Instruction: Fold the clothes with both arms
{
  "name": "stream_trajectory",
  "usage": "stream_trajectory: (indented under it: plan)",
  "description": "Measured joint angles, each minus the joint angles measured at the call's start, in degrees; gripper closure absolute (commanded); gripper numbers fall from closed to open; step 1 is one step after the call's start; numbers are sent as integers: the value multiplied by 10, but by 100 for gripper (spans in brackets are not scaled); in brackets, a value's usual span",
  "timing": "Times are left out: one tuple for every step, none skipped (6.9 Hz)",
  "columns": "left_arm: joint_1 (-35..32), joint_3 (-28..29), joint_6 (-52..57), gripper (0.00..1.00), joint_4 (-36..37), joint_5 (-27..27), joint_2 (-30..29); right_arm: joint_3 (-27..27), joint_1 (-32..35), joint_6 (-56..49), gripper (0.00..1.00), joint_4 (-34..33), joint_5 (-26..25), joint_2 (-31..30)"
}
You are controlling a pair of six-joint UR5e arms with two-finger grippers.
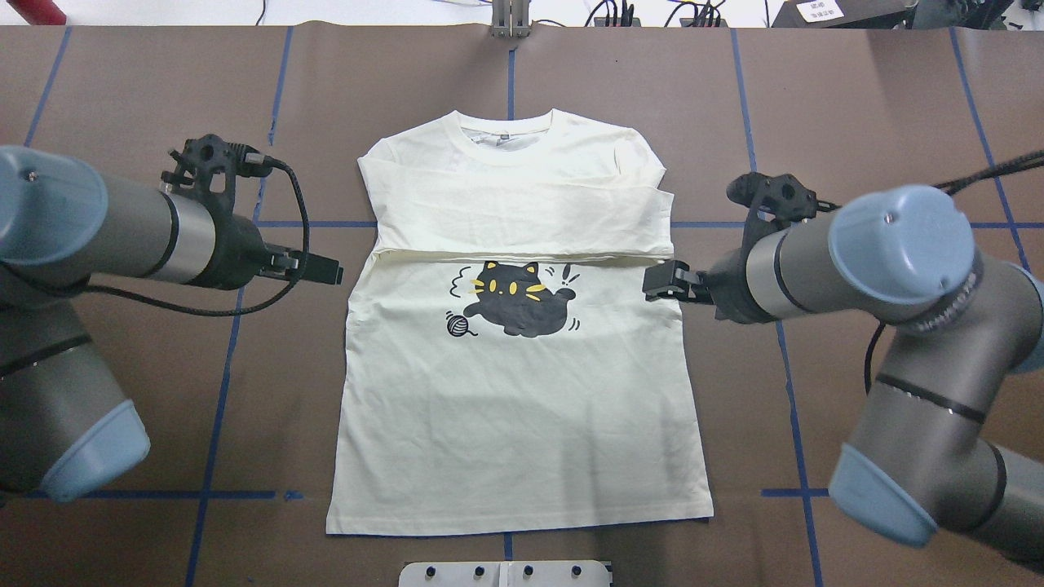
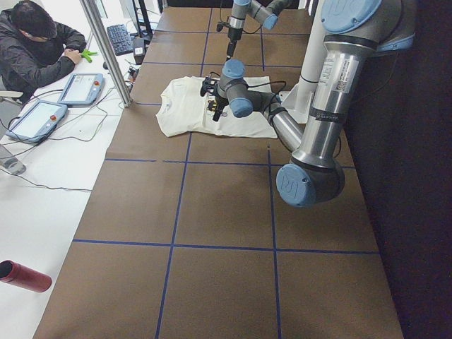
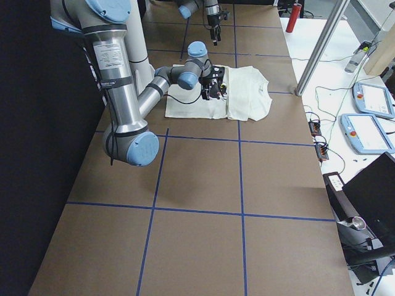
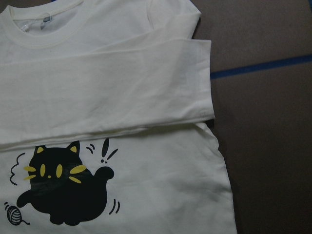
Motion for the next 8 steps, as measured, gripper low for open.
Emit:
stream_trajectory:
  plan:
    - [50, -31, -68, 24, 0, 32, 24, 38, -63, 76, 3, 12, -65, -42]
    - [112, -51, -148, 25, 0, 80, 42, 63, -122, 132, 3, 22, -126, -70]
    - [178, -59, -224, 29, 0, 133, 56, 72, -171, 163, 3, 52, -178, -95]
    - [240, -60, -286, 38, 0, 181, 71, 76, -216, 177, 3, 103, -227, -135]
    - [294, -59, -337, 43, 1, 221, 82, 77, -249, 184, 2, 146, -265, -170]
    - [332, -55, -375, 45, 1, 246, 89, 77, -265, 189, 2, 165, -284, -186]
    - [352, -53, -395, 45, 1, 258, 96, 77, -272, 190, 2, 172, -293, -192]
    - [359, -52, -402, 45, 2, 262, 100, 77, -275, 191, 2, 174, -298, -194]
